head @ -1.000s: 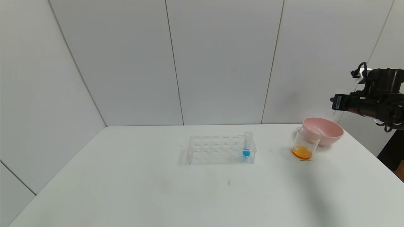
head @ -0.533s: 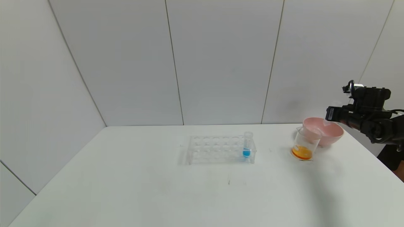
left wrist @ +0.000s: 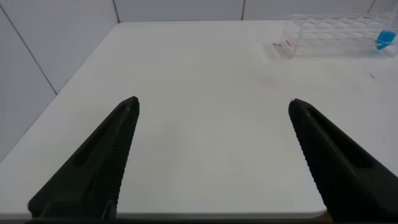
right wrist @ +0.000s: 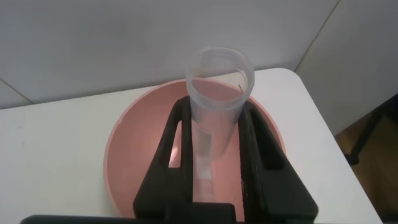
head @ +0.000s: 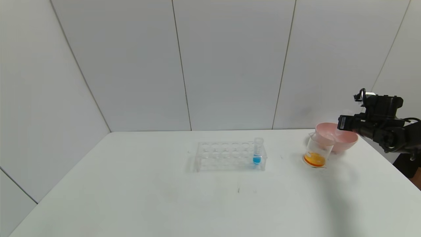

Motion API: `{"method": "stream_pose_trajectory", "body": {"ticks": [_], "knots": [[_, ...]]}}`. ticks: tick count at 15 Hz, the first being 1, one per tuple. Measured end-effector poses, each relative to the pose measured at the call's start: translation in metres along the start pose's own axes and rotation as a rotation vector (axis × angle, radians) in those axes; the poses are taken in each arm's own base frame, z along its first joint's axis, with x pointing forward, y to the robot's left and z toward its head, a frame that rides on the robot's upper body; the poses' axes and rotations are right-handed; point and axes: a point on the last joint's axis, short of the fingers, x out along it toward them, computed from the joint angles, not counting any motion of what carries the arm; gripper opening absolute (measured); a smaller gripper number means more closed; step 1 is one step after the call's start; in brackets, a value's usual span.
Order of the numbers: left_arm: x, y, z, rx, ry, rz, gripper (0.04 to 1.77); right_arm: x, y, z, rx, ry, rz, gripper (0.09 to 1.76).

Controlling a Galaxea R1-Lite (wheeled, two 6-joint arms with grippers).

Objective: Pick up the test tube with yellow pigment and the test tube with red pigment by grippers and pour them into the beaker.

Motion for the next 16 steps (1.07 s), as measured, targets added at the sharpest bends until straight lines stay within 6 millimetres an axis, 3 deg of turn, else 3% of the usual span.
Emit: {"method": "stream_pose_trajectory", "body": {"ticks": [2,5,10,12,16], "knots": [[0.0,0.0,0.0,0.0,0.0,0.0,1.72,0.0,0.0,-0.001,-0.001,0.008,0.001,0.52],[0.0,0.0,0.0,0.0,0.0,0.0,1.72,-0.001,0.001,-0.001,0.002,0.017,0.003,0.91],[0.0,0.0,0.0,0.0,0.0,0.0,1.72,-0.009,0.008,0.009,0.001,0.012,0.017,1.29],[0.0,0.0,0.0,0.0,0.0,0.0,1.72,-0.025,0.023,0.02,0.013,0.036,0.049,1.38],[0.0,0.0,0.0,0.0,0.0,0.0,1.72,-0.071,0.077,0.04,0.021,0.051,0.177,1.51]]}}
